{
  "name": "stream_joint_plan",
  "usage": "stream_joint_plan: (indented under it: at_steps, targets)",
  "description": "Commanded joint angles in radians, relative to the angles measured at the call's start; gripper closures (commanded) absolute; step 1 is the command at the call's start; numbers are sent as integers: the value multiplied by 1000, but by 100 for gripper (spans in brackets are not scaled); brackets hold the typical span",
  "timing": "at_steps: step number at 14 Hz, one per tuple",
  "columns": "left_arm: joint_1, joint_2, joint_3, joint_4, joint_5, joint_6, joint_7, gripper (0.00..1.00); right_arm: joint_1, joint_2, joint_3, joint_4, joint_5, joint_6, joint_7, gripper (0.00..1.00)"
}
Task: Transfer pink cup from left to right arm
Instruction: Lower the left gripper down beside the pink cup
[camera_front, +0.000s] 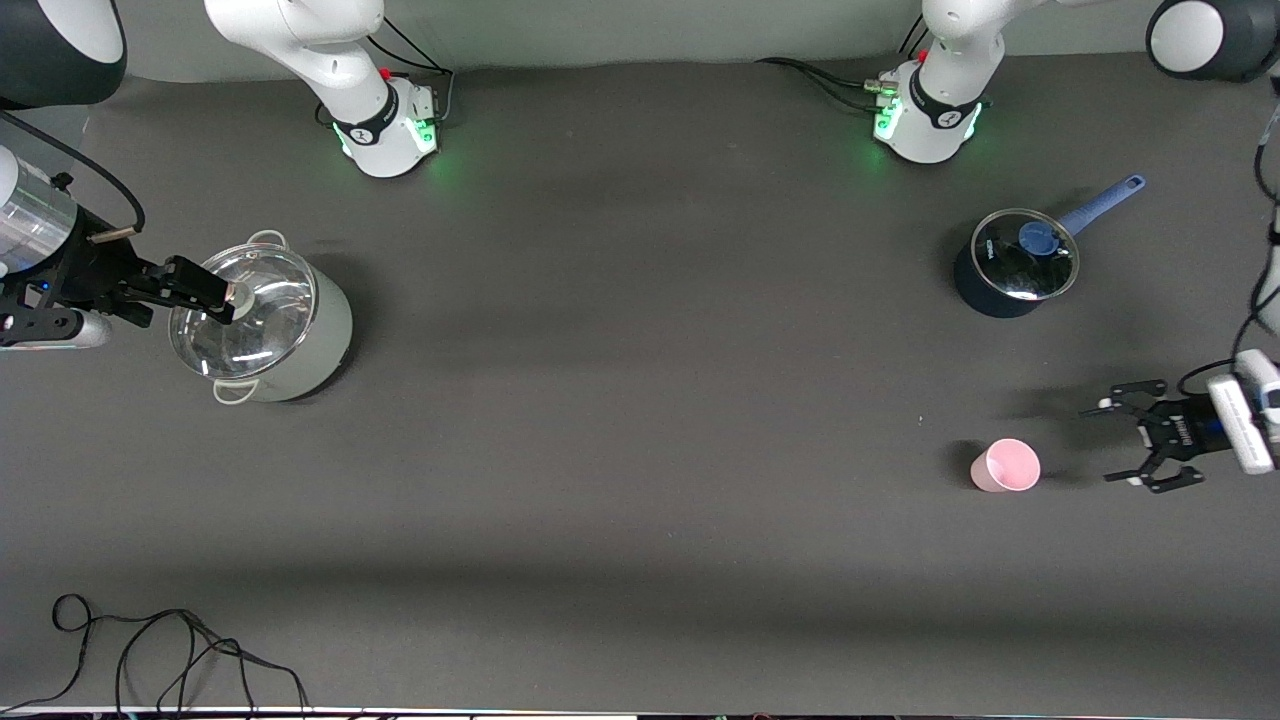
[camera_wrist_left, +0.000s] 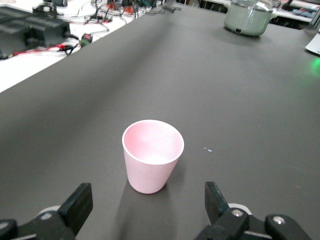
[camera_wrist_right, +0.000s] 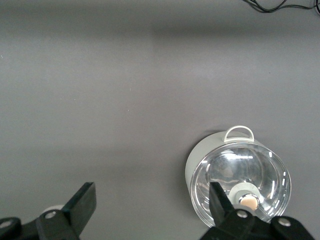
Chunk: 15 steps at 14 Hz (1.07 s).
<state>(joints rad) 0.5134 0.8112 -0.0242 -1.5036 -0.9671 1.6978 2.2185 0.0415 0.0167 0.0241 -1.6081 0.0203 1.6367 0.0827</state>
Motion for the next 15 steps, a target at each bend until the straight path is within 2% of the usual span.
stream_joint_plan:
  at_steps: [1,7,15]
  targets:
    - [5,52,1,-10,-68,-3,142,0,9,2,-3,8,6,-9,-5,0]
    - [0,135,0,-72,-223,28,400,0,9,2,-3,7,4,-9,-5,0]
    - [-44,190,-3,-75,-350,36,428,0,9,2,-3,7,6,-9,-5,0]
